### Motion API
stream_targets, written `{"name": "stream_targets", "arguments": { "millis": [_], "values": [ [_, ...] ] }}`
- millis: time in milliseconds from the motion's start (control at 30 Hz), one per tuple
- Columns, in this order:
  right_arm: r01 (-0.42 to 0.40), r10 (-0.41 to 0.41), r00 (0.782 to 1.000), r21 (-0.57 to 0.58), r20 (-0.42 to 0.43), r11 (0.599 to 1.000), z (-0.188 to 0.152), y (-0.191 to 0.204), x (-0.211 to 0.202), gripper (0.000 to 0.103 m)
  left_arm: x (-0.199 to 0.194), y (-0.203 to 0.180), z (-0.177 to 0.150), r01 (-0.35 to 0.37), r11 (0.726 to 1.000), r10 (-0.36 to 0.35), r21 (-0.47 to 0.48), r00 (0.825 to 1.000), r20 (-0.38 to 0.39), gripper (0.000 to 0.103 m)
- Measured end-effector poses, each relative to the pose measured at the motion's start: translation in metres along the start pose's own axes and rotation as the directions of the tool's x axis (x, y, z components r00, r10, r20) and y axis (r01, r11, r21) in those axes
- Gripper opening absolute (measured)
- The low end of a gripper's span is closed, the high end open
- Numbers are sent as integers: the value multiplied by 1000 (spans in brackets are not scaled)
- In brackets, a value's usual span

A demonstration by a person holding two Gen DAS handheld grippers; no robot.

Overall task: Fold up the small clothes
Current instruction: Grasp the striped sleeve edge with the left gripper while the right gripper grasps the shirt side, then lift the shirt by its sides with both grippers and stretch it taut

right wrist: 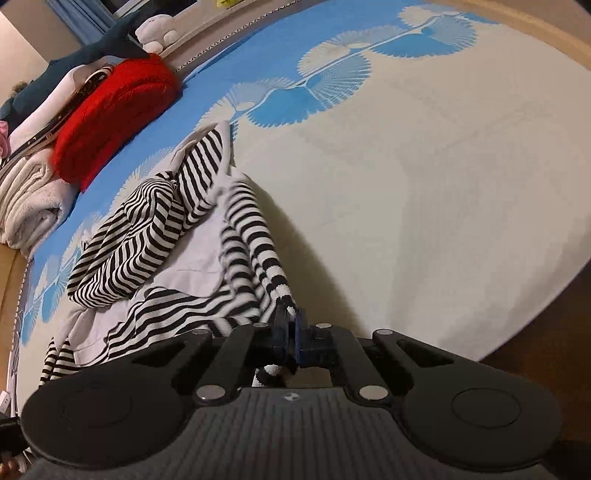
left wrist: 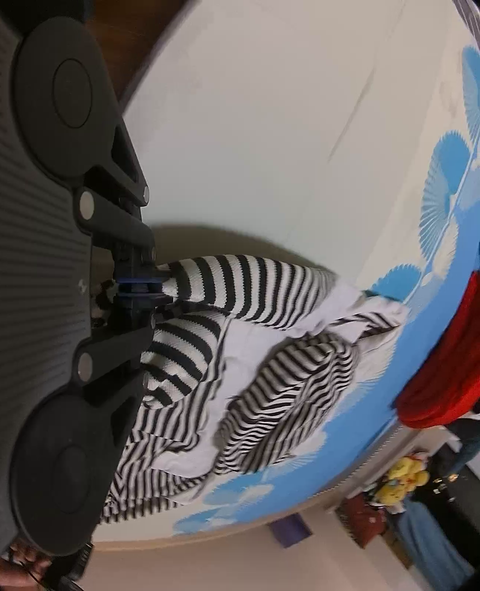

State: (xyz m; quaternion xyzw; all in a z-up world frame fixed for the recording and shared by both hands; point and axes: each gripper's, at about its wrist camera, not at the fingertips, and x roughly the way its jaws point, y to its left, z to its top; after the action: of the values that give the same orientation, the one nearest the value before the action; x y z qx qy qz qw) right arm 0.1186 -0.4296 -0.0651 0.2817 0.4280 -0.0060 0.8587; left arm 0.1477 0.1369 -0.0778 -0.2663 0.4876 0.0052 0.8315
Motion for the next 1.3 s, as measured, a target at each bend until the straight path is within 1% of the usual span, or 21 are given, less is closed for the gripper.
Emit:
{"name": "stream_targets", "arguments": {
  "millis": [67,133,167,200,233,267,300,333,400,433,467,633,800,933,967,1033,1100,1133,1200,1300],
  "values": [
    [9,-11,999,-50,-35,999,-6,4,5,2,4,1,-1,-34,999,34,3,999,-7,4],
    [-24,17,994,-58,-109,998,-10,5,16,2,16,3,4,-68,998,68,-14,997,-40,5],
    [-37,28,989,-59,-143,998,-11,6,22,3,21,5,6,-65,997,63,-33,996,-60,7],
    [-28,16,987,-70,-160,997,-13,9,27,5,26,7,9,-58,997,55,-52,996,-75,8],
    [-11,-3,986,-83,-166,996,-15,12,30,7,29,7,11,-56,996,50,-63,995,-85,15],
    [11,-26,986,-94,-167,996,-16,14,33,8,30,7,11,-64,996,58,-65,995,-87,28],
    [19,-34,985,-92,-172,996,-16,14,34,9,31,5,11,-77,995,72,-61,994,-84,33],
    [22,-37,983,-83,-181,996,-16,14,38,11,31,5,10,-87,995,83,-54,993,-85,37],
    [37,-51,979,-72,-199,997,-17,14,44,28,36,5,8,-98,994,92,-46,990,-102,38],
    [53,-67,976,-75,-206,996,-18,13,48,32,39,7,7,-103,993,97,-50,989,-116,39],
    [65,-81,974,-80,-212,995,-19,12,50,34,40,9,5,-111,992,103,-53,986,-128,39],
    [80,-97,967,-83,-234,993,-27,10,56,35,50,7,-2,-123,992,116,-30,978,-172,39],
    [79,-110,962,-130,-251,988,-33,19,61,35,55,6,-5,-134,991,128,-21,973,-191,39],
    [64,-101,960,-147,-261,987,-34,20,60,35,54,5,-5,-136,991,130,-18,972,-194,39],
    [61,-99,960,-149,-264,987,-34,20,60,33,54,5,-6,-135,991,129,-17,972,-195,39],
    [51,-92,959,-158,-268,986,-35,21,60,23,55,4,-6,-135,991,131,-10,972,-196,38],
    [40,-85,961,-174,-265,984,-36,23,58,7,55,2,-7,-130,991,128,3,972,-196,23],
    [33,-80,963,-182,-256,983,-36,25,56,6,53,1,-7,-120,993,120,12,974,-190,9],
    [16,-59,972,-185,-227,983,-33,28,49,4,47,-6,-6,-98,994,104,46,981,-164,7],
    [-55,25,989,-199,-148,978,-20,37,26,3,23,-21,5,-16,995,26,103,995,-99,6]
  ]
}}
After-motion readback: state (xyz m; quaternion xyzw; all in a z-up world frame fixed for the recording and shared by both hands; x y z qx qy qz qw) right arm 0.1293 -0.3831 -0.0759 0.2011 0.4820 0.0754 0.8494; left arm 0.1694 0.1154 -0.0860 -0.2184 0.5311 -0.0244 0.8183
